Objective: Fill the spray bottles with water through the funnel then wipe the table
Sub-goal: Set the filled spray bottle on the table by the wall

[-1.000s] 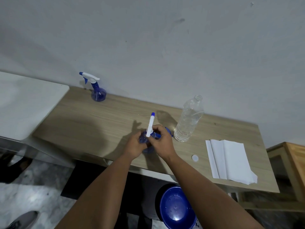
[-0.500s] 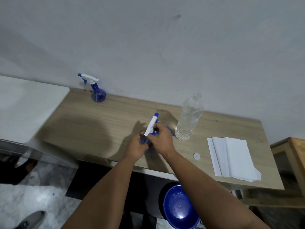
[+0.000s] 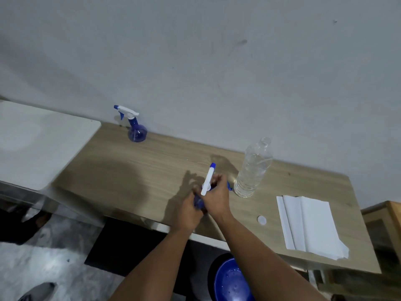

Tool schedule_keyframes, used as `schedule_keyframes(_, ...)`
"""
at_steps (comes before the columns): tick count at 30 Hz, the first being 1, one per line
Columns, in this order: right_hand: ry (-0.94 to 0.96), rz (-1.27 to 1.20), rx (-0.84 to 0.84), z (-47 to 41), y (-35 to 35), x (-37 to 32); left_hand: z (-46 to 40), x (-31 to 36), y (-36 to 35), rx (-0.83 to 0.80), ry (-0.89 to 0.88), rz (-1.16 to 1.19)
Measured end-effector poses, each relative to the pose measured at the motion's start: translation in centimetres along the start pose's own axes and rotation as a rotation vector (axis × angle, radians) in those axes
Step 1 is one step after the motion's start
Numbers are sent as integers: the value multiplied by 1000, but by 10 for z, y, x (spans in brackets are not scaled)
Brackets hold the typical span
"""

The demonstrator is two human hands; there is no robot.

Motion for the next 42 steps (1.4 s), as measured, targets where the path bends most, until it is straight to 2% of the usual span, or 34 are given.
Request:
schedule_keyframes(4,133,164,-84,8,-2,-1,32,-20,28,-103,-61,-373)
schedule_keyframes(7,177,248,-194,13,-16,-13,52,-57,66,5,-74,-582)
schedule_keyframes(11,61,189,-548,37,-58,-35,65,-85,134,221,26,-574)
schedule_keyframes(15,33,209,-722,65,-104,-54,64,-80,195,346,60,-584)
schedule_keyframes(20,-75,273,-652,73,-147,-52,50,-69,238,449,-7,-598)
schedule_keyframes(26,-220,335,-564,61,-169,-38,36,-69,262,451,-57,-577)
schedule_keyframes(42,-216,239,-513,58,-187,-48,11,-74,277,340,-37,-673)
Point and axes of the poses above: each hand's wrist, its own z-axis away from the middle knuckle, its own y-axis out of the back of the hand, x = y × z, the point moved 3 cm from there along -z, towards the middle knuckle, and after that the axes turned 6 degrees about y, right-handed, at the moved point
